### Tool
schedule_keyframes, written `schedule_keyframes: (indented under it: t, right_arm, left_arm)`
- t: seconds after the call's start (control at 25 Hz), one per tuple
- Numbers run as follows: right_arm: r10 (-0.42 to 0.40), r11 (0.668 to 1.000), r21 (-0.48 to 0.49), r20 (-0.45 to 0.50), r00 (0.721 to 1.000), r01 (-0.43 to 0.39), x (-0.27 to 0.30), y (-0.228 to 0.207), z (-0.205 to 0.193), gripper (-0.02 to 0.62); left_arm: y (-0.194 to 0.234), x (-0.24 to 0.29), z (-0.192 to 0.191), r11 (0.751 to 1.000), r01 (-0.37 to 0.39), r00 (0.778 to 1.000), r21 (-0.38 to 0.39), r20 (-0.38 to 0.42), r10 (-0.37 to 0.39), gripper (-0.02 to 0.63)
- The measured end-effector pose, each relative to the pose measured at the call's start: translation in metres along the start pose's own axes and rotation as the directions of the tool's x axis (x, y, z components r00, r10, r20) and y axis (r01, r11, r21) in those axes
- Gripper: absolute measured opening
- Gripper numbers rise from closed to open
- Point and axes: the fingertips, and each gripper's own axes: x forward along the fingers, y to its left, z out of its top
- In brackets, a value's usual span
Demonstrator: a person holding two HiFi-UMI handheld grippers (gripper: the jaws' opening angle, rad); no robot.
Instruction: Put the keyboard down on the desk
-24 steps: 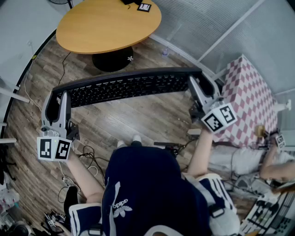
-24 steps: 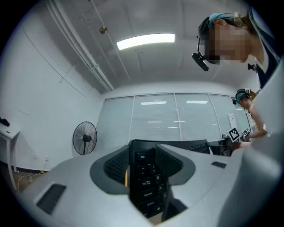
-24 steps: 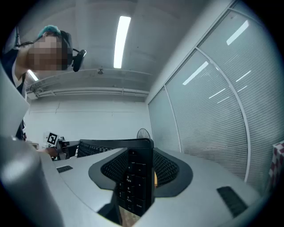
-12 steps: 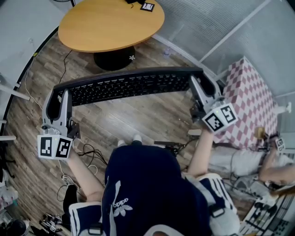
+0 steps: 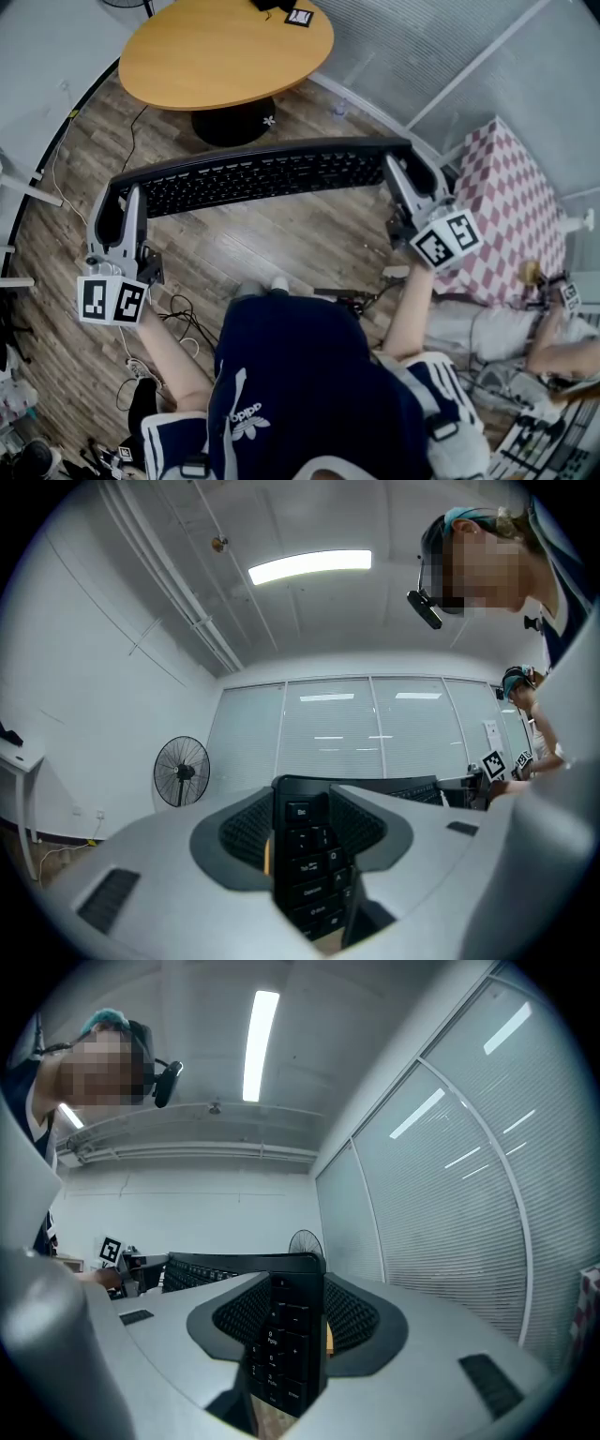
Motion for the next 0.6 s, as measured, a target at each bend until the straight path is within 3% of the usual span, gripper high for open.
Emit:
schedule_keyframes:
  t: [0.32,0.6]
  right_arm:
    - [-0.012,0.997,0.073,-0.008,1.000,0.013,0.013,-0.011,-0.016,0.160]
    - [-0.017,0.999,0.051,-0.033,0.999,0.019,0.064,-0.020,-0.018,0.160]
  left_arm:
    - [0.012,0.013,-0.005,1.000,-0.006,1.000,0.000,-0.024,0.006,0.181]
    - [0.051,0.051,-0.015,1.000,-0.001,1.000,-0.020,-0.030,0.001,0.181]
